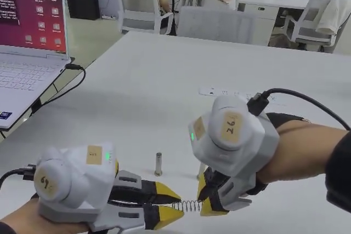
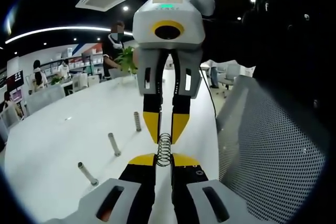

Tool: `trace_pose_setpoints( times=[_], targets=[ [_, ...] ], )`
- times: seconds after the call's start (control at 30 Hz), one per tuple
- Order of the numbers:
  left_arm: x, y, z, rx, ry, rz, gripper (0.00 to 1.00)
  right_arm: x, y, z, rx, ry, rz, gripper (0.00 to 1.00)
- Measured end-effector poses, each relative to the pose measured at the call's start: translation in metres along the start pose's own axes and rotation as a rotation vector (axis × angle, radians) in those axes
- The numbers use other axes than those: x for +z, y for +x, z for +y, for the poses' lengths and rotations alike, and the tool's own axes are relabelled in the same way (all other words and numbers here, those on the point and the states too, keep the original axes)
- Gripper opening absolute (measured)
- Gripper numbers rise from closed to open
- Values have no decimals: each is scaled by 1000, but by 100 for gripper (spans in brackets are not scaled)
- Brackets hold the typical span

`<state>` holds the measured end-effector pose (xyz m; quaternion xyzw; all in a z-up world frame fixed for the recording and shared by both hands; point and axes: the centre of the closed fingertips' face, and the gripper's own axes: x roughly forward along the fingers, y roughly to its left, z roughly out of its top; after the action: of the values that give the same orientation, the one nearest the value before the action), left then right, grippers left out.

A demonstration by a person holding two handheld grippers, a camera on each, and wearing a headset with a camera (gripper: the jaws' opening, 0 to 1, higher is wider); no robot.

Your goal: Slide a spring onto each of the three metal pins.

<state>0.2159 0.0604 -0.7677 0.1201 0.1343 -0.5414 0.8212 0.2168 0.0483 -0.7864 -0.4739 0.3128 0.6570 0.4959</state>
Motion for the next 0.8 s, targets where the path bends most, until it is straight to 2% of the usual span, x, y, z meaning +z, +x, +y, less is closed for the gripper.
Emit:
trace_pose_setpoints(
  times=[0.23, 0.43, 0.6, 0.8],
  targets=[
    [0, -2, -1, -6, -11, 0, 2, 0, 3, 1, 7, -2, -1, 9],
    [4, -4, 0, -7, -18, -19, 2, -4, 7, 0, 11, 5, 7, 10],
    [13, -5, -2, -14, -18, -52, 2, -3, 9, 2, 20, 9, 2, 10],
    [13, -6, 0, -6, -18, -56, 2, -1, 8, 0, 18, 14, -5, 9]
  ],
)
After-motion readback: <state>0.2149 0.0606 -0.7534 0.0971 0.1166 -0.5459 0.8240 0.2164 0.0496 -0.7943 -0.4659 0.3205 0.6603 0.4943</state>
